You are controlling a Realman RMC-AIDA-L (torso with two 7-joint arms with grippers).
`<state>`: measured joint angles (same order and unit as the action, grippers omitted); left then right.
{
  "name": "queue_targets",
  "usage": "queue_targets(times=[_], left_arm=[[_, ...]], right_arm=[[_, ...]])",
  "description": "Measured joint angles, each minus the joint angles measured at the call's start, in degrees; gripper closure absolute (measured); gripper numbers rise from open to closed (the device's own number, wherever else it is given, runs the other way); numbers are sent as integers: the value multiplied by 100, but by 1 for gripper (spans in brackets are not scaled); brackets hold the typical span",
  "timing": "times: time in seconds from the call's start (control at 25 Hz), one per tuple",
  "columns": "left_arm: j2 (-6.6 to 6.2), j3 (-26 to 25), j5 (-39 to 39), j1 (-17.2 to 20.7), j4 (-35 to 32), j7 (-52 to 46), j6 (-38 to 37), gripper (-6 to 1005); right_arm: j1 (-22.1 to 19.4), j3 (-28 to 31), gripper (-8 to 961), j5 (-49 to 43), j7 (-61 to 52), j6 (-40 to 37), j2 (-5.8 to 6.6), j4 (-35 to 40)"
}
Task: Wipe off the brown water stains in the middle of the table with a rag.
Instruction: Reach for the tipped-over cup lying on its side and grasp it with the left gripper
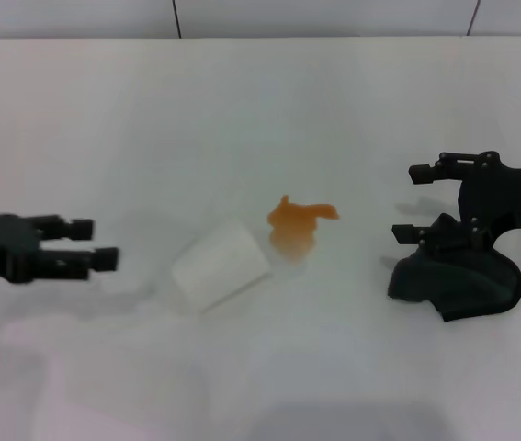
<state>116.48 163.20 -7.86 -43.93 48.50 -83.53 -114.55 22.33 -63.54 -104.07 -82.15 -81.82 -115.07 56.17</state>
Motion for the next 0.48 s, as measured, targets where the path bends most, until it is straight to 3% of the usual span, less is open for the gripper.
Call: queue_targets(times=[0.16,0.24,0.28,0.48], left_arm=[[-224,1,996,-763,467,-317,2,140],[-257,2,1192,-941,544,-328,2,142],[-321,1,1622,-1425,699,-333,14,143],[-326,10,2431,-2287,851,-259,102,147]], right_arm=[[-1,16,81,1,0,29,-4,1],[-1,8,81,1,1,57,-10,1],[-1,0,81,1,1,65,-11,1],[-1,-27,81,34,3,86,-16,0]])
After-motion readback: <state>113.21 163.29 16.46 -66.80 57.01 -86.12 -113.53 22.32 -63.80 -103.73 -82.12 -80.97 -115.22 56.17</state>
